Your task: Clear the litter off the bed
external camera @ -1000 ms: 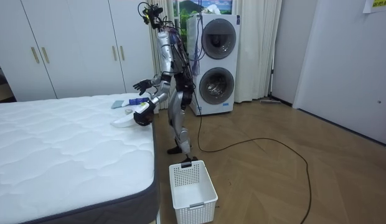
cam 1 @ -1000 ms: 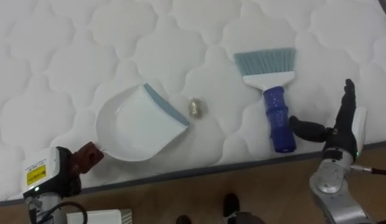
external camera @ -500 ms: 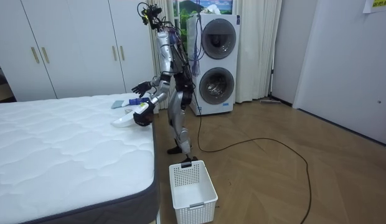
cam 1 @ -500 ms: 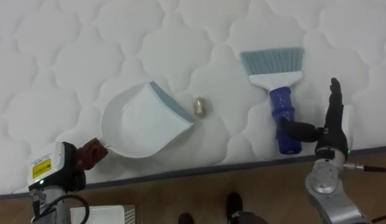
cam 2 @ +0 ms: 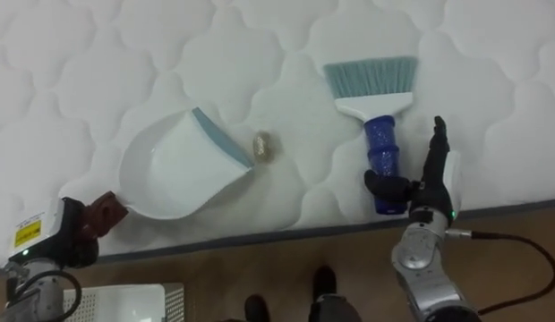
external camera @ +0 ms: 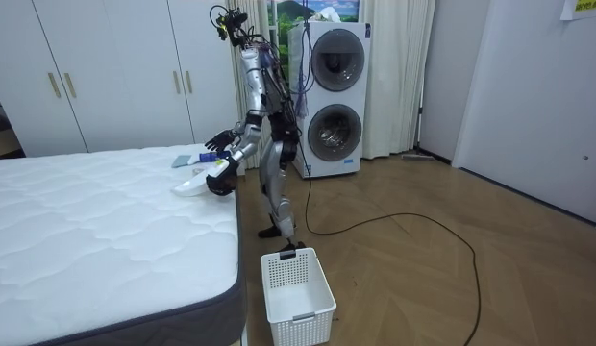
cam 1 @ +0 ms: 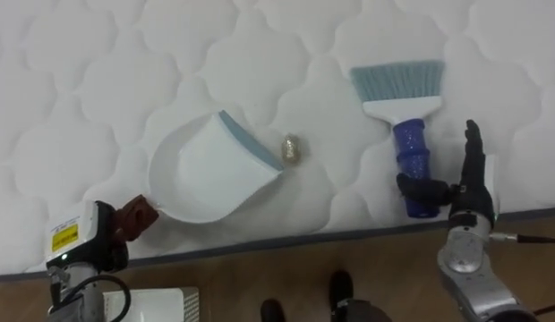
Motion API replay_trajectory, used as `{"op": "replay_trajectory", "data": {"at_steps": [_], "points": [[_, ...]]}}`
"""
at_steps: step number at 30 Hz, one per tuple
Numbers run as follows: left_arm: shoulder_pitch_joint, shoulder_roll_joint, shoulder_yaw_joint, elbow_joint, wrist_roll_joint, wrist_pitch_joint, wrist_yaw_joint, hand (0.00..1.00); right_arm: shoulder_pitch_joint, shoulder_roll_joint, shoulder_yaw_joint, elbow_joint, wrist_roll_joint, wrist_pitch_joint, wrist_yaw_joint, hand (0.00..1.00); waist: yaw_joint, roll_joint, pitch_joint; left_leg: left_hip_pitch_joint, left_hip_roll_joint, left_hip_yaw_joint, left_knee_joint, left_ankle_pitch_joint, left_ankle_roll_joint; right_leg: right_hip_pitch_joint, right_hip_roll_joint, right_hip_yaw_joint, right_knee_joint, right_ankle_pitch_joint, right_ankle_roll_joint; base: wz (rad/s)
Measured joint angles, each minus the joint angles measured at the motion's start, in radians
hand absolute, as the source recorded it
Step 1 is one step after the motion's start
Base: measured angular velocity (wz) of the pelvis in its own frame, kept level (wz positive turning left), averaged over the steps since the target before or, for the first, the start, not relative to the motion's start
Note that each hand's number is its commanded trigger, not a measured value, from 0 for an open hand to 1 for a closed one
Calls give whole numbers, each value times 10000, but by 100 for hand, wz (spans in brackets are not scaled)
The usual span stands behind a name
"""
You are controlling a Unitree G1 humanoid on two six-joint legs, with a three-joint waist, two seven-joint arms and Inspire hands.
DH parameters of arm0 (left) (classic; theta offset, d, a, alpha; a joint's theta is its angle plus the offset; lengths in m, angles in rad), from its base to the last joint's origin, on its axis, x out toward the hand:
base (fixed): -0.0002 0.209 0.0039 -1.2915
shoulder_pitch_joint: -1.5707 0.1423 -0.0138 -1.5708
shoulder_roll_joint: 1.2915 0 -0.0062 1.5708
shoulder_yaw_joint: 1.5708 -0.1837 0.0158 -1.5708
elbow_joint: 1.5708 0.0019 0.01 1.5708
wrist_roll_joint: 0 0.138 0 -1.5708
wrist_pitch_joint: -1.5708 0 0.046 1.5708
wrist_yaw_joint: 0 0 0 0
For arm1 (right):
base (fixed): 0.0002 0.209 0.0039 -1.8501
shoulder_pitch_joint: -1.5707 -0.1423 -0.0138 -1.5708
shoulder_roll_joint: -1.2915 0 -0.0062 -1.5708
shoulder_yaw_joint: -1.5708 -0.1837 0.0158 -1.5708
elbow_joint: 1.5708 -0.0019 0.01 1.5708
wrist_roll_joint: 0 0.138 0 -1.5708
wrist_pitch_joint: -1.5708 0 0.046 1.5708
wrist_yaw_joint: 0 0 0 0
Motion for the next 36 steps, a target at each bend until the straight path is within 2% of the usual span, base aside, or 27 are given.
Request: {"op": "replay_trajectory", "data": {"at_steps": [13,21,26,34,36], "points": [[-195,1,-226,95,18,13,-17,100,-94,-17,348,887,568,10,673,0,141,14,-15,6,30,-91,122,4,5,175,-57,-349,-75,11,4,2],[-231,3,-278,54,232,38,-19,100,-442,-88,356,1394,522,61,1207,0,139,14,-15,3,66,-90,153,1,2,186,-66,-468,-47,68,-86,1],[-251,3,-287,53,414,84,-20,100,-512,-139,355,1505,198,200,1325,0,139,8,-18,-15,67,-120,161,2,-1,182,-72,-503,-38,84,-111,2],[-334,1,-415,28,413,251,-264,100,-1135,-196,577,2877,-672,247,1385,0,183,1,-17,-41,34,-172,360,17,24,180,-160,-583,139,88,-99,0],[-414,0,-569,28,410,281,-264,100,-1234,-279,770,3098,-820,320,1386,90,188,3,-16,-26,8,-176,358,38,59,192,-224,-690,172,88,-99,6]]}}
